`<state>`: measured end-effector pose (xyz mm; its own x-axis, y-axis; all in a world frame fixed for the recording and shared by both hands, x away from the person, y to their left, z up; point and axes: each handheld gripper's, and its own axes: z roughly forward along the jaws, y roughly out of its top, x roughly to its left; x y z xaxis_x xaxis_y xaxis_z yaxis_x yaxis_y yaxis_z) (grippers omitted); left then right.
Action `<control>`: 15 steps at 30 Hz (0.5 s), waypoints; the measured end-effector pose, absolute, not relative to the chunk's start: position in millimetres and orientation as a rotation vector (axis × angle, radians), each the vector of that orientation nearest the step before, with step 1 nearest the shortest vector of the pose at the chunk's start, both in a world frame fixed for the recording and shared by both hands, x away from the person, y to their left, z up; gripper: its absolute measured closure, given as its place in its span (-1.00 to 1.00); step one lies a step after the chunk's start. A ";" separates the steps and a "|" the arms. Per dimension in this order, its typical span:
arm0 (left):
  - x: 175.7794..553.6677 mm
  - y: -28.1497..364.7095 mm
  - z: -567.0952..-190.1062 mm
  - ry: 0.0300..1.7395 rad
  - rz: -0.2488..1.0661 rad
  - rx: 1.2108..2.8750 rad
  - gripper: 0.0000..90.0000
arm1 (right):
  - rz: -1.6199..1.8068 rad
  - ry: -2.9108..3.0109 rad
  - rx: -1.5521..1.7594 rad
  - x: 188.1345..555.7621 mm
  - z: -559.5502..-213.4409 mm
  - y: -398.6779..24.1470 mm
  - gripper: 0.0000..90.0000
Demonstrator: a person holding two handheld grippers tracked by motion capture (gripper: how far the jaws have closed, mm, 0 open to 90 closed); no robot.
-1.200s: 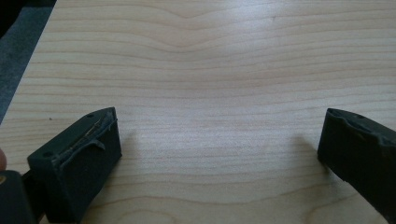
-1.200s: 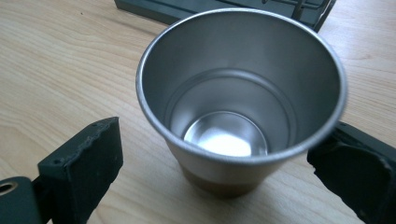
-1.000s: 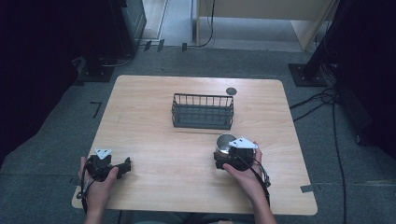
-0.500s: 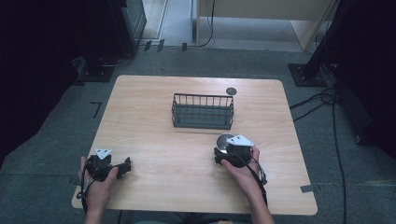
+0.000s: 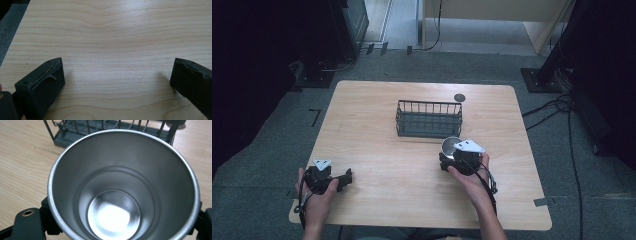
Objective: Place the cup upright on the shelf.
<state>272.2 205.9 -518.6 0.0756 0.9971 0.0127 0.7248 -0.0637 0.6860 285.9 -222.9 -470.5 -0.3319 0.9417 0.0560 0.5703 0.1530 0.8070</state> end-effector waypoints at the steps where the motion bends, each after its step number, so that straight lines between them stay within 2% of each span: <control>1: 272.2 205.9 -518.6 1.701 0.689 1.844 -1.00 | 1.051 1.969 1.436 285.9 -470.5 -222.9 -0.60; 15: 272.6 205.6 -518.6 1.704 0.690 1.841 -1.00 | 1.115 1.927 1.367 300.6 -434.8 -215.4 -0.60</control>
